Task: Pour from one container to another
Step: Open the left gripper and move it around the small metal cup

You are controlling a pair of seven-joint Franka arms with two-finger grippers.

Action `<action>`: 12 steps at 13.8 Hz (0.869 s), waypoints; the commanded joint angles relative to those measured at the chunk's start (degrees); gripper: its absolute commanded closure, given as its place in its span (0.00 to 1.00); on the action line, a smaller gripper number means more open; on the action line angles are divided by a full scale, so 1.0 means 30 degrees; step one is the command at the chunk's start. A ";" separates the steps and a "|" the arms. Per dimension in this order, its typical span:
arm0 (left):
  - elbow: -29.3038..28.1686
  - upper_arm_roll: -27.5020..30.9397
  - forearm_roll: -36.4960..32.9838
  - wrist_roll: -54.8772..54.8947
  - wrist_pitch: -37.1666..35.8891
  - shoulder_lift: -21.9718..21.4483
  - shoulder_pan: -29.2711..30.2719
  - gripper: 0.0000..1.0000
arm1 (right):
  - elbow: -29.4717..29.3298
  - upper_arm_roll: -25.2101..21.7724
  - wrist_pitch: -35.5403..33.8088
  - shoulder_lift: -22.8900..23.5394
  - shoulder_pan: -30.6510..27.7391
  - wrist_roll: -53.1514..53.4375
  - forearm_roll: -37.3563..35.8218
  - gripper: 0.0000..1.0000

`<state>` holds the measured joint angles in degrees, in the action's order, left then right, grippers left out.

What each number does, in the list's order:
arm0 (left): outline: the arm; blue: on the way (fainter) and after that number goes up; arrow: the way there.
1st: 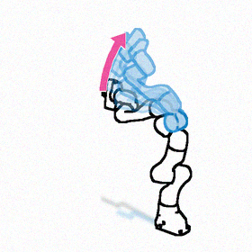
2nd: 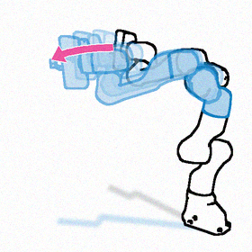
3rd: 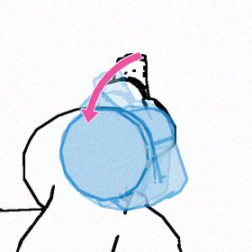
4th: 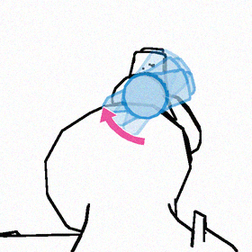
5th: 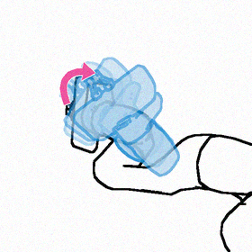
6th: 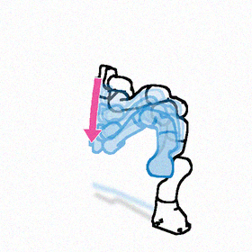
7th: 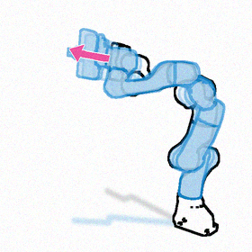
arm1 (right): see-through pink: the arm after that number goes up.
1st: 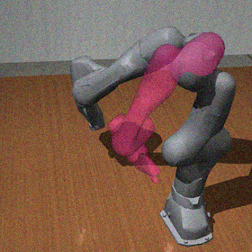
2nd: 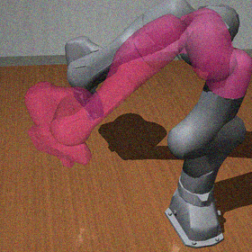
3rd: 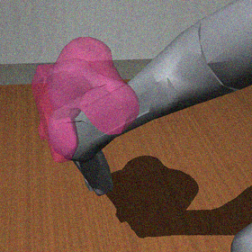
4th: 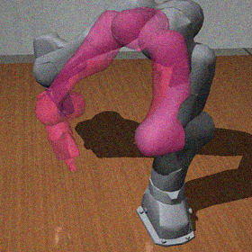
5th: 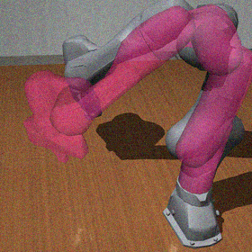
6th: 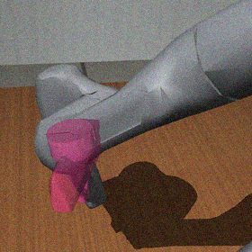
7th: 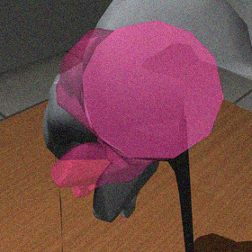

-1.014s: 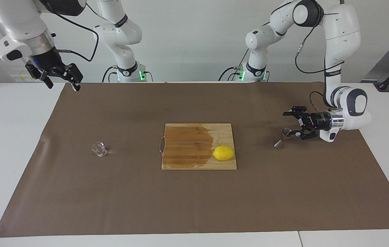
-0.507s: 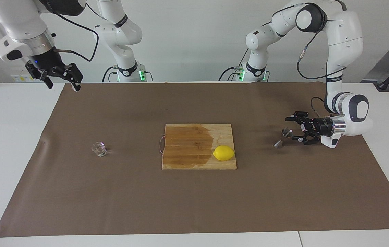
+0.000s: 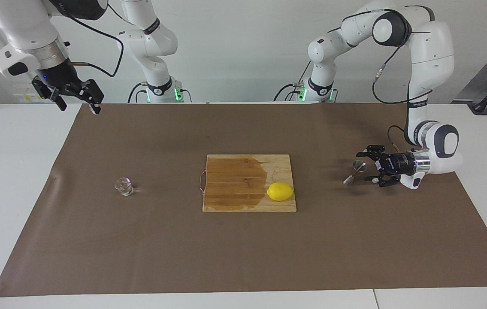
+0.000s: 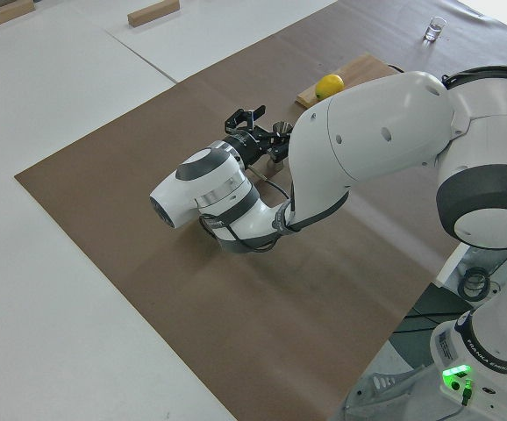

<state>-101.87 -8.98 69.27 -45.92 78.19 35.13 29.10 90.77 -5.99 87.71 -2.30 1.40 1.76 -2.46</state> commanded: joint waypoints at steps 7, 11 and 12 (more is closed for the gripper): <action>-0.0291 -0.0492 -0.1057 0.0893 0.0304 0.0475 0.0786 0.00 | 0.0534 0.0063 0.0149 -0.0464 -0.0056 -0.0383 -0.0060 0.00; -0.0291 -0.0784 -0.1087 0.0922 0.0333 0.0769 0.1049 0.00 | 0.0534 0.0063 0.0149 -0.0464 -0.0056 -0.0383 -0.0060 0.00; -0.0292 -0.0930 -0.1058 0.0922 0.0362 0.0856 0.1080 0.00 | 0.0534 0.0063 0.0149 -0.0464 -0.0056 -0.0383 -0.0060 0.00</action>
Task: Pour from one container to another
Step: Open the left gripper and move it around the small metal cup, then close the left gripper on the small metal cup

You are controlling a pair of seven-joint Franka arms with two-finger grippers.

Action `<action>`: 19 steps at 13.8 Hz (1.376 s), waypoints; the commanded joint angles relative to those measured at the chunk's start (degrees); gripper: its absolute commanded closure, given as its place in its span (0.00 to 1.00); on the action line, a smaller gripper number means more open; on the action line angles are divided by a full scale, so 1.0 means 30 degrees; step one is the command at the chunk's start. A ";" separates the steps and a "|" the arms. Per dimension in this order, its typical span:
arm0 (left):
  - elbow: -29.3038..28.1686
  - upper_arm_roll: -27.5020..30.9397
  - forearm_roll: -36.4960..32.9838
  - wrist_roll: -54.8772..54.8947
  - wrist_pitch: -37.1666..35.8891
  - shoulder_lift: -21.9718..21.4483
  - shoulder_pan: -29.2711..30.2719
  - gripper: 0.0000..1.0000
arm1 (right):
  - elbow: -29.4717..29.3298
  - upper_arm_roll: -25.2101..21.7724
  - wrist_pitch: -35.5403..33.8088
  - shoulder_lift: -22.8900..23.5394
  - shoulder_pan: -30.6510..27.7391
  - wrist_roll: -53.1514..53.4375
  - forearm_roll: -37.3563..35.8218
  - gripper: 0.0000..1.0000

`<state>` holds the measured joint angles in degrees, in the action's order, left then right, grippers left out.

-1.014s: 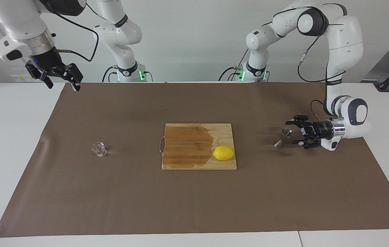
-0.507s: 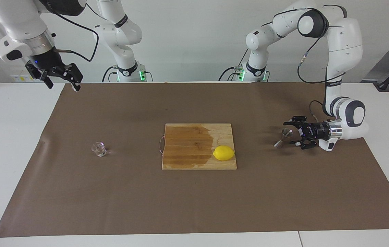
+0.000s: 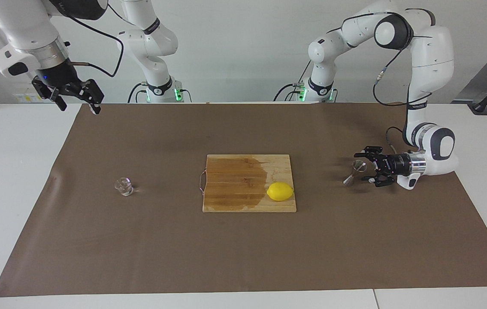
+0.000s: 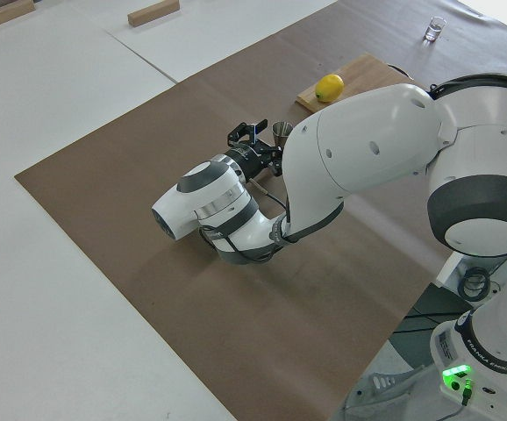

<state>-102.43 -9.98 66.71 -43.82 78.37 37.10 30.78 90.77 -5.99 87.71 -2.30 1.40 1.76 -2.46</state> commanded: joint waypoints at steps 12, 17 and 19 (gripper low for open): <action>-0.0283 -0.1157 -0.0204 0.0457 0.0771 0.0347 0.0845 0.00 | 0.0534 0.0063 0.0149 -0.0462 -0.0056 -0.0383 -0.0060 0.00; -0.0253 -0.1333 -0.0204 0.0486 0.0596 0.0347 0.1313 0.00 | 0.0534 0.0063 0.0149 -0.0462 -0.0056 -0.0383 -0.0060 0.00; -0.0253 -0.1420 -0.0204 0.0486 0.0566 0.0347 0.1343 0.00 | 0.0534 0.0063 0.0149 -0.0462 -0.0056 -0.0383 -0.0060 0.00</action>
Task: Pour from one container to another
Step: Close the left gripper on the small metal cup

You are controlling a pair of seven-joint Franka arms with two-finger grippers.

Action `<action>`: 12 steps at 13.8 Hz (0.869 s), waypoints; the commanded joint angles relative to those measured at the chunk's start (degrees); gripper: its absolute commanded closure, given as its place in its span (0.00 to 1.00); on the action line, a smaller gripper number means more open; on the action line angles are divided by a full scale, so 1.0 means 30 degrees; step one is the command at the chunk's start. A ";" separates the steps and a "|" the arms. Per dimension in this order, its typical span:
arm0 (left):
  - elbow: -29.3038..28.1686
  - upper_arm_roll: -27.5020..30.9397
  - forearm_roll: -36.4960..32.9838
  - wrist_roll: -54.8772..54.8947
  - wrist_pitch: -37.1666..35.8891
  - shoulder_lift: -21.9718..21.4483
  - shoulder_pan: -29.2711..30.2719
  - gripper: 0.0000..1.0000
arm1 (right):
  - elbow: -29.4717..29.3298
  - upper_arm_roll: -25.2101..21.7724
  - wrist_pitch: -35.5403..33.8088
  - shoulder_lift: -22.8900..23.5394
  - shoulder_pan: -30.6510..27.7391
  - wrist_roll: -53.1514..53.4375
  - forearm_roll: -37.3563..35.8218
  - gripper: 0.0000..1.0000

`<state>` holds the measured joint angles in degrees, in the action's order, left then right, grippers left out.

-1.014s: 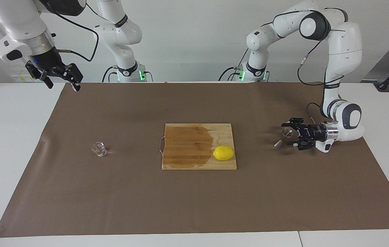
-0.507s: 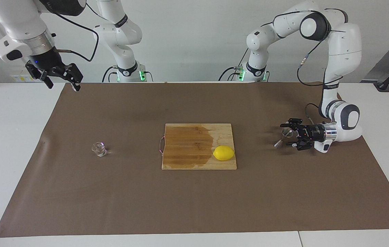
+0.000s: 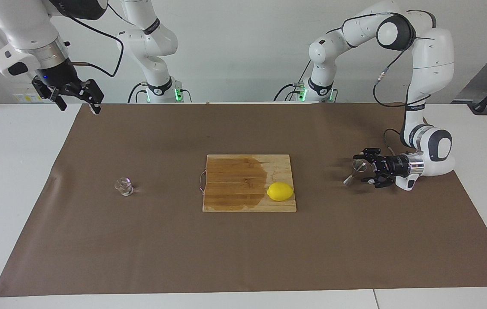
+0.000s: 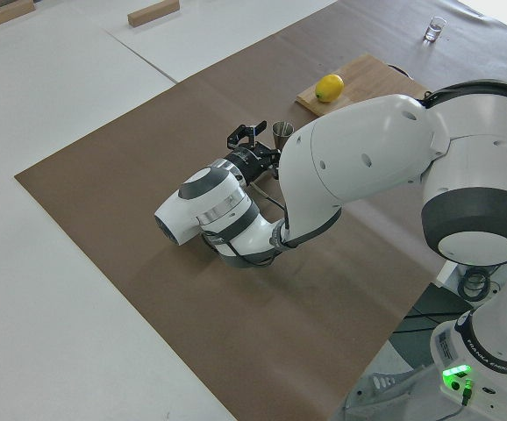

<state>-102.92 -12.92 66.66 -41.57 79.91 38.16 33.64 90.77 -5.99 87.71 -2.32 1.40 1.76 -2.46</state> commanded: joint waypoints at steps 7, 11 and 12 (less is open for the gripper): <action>-0.0058 -0.0614 -0.0188 -0.0731 -0.0005 -0.0005 0.0679 0.00 | 0.0534 0.0063 0.0149 -0.0456 -0.0056 -0.0383 -0.0060 0.00; 0.0001 -0.0732 -0.0188 -0.0907 0.0053 0.0025 0.0739 0.01 | 0.0534 0.0063 0.0149 -0.0456 -0.0056 -0.0383 -0.0060 0.00; 0.0001 -0.0732 -0.0188 -0.0907 0.0054 0.0025 0.0739 0.05 | 0.0534 0.0063 0.0149 -0.0456 -0.0056 -0.0383 -0.0060 0.00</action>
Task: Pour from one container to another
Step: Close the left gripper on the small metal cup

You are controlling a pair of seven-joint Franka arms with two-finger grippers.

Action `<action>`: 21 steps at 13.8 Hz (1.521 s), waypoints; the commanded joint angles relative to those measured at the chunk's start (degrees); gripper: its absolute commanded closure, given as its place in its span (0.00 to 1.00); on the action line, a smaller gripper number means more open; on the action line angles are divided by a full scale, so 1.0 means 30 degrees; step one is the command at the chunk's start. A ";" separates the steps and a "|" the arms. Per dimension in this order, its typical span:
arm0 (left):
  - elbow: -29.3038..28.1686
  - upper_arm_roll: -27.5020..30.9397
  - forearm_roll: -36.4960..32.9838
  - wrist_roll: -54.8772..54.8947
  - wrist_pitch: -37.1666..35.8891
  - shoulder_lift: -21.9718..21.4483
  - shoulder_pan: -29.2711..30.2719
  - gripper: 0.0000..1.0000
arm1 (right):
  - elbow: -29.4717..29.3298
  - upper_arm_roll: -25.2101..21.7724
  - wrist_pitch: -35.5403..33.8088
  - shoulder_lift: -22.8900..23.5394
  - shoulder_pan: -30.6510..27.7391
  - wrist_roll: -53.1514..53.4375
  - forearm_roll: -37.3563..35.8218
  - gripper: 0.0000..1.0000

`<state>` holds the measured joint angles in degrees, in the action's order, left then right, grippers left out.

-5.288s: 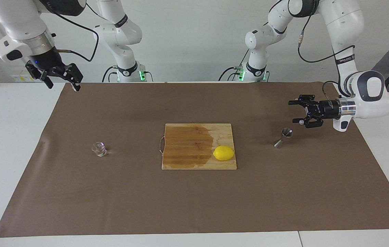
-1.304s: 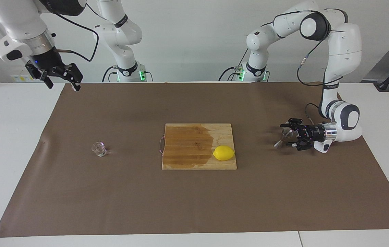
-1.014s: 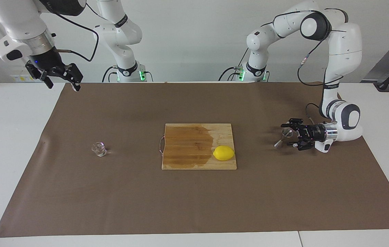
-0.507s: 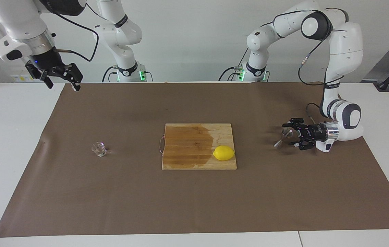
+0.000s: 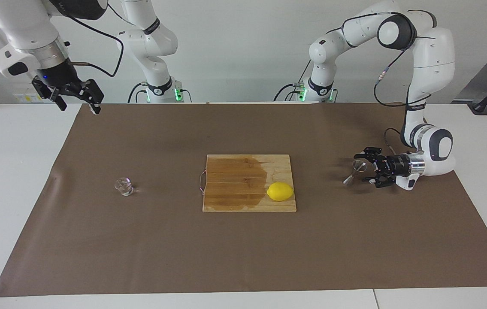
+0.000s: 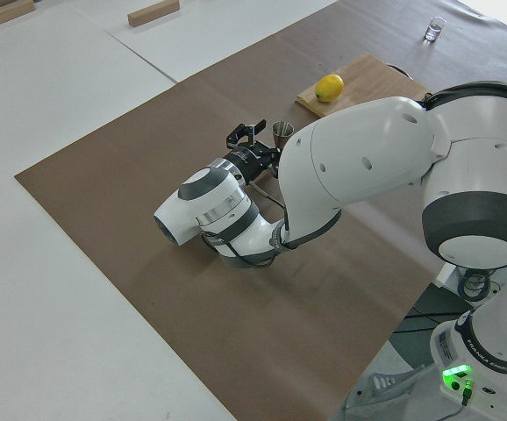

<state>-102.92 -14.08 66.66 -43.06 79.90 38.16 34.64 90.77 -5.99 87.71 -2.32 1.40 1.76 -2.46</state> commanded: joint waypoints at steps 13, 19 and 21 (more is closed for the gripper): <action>0.0001 -0.0344 -0.0188 -0.0148 0.0348 0.0054 0.0376 0.51 | 0.0533 0.0063 0.0149 -0.0456 -0.0056 -0.0383 -0.0060 0.00; 0.0059 -0.0491 -0.0159 -0.0177 0.0348 0.0054 0.0376 0.63 | 0.0533 0.0063 0.0149 -0.0456 -0.0056 -0.0383 -0.0060 0.00; 0.0118 -0.0665 -0.0159 -0.0206 0.0318 0.0054 0.0376 0.63 | 0.0533 0.0063 0.0149 -0.0456 -0.0056 -0.0383 -0.0060 0.00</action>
<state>-102.91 -14.72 66.66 -43.17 80.29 38.16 34.91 90.77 -5.99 87.71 -2.33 1.40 1.76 -2.46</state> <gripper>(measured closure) 0.502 0.000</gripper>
